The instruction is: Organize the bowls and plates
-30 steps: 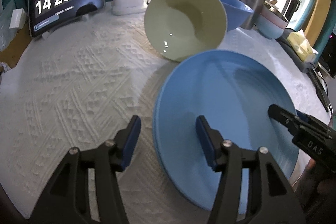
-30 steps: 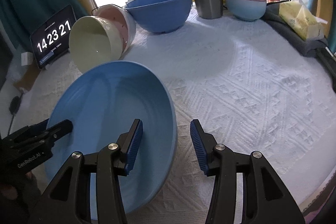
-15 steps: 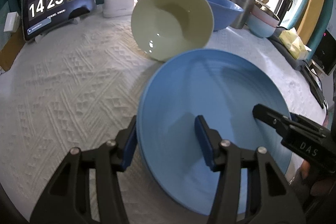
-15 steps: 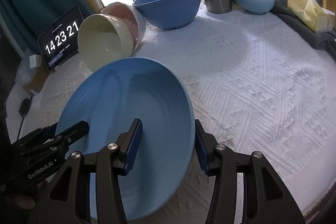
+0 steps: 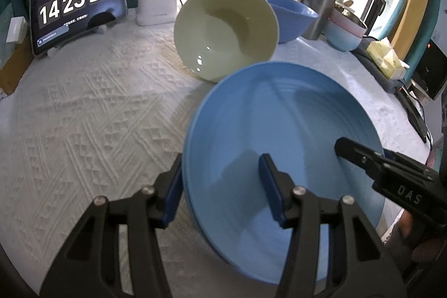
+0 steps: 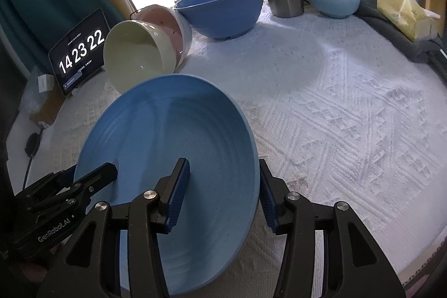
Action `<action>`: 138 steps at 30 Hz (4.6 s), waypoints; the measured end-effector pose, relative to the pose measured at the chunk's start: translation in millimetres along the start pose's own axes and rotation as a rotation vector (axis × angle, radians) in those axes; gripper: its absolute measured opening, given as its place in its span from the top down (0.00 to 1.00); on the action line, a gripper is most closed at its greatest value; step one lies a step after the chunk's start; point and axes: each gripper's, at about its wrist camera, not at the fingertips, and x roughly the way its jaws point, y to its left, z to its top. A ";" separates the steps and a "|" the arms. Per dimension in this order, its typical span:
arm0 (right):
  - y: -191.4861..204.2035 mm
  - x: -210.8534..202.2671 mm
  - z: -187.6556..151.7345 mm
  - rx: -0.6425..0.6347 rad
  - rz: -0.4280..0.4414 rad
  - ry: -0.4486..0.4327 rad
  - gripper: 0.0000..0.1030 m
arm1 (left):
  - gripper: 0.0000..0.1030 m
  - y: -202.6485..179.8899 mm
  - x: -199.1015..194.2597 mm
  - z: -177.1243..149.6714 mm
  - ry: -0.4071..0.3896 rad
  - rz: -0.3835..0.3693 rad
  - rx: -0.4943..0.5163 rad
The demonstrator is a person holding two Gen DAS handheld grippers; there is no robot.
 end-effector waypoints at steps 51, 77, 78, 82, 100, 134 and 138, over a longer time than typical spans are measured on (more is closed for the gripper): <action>129.2 34.2 13.1 -0.197 0.045 0.027 0.51 | 0.48 129.2 -32.6 -8.2 -0.065 0.070 -0.180; 227.2 83.4 22.9 -0.316 0.121 0.055 0.51 | 0.48 219.9 -46.4 2.0 -0.106 0.159 -0.286; 229.3 85.0 23.1 -0.320 0.124 0.056 0.51 | 0.48 223.0 -46.2 2.7 -0.105 0.165 -0.290; 240.3 94.0 25.1 -0.333 0.135 0.061 0.51 | 0.48 233.8 -44.3 4.6 -0.104 0.183 -0.297; 252.4 122.1 32.4 -0.353 0.117 0.072 0.51 | 0.48 239.8 -25.8 13.9 -0.092 0.249 -0.270; 196.3 51.1 26.6 -0.329 0.074 -0.045 0.51 | 0.46 180.4 -99.5 17.0 -0.225 0.200 -0.261; 178.5 40.3 26.9 -0.305 0.069 -0.063 0.51 | 0.46 158.3 -100.8 19.9 -0.229 0.189 -0.228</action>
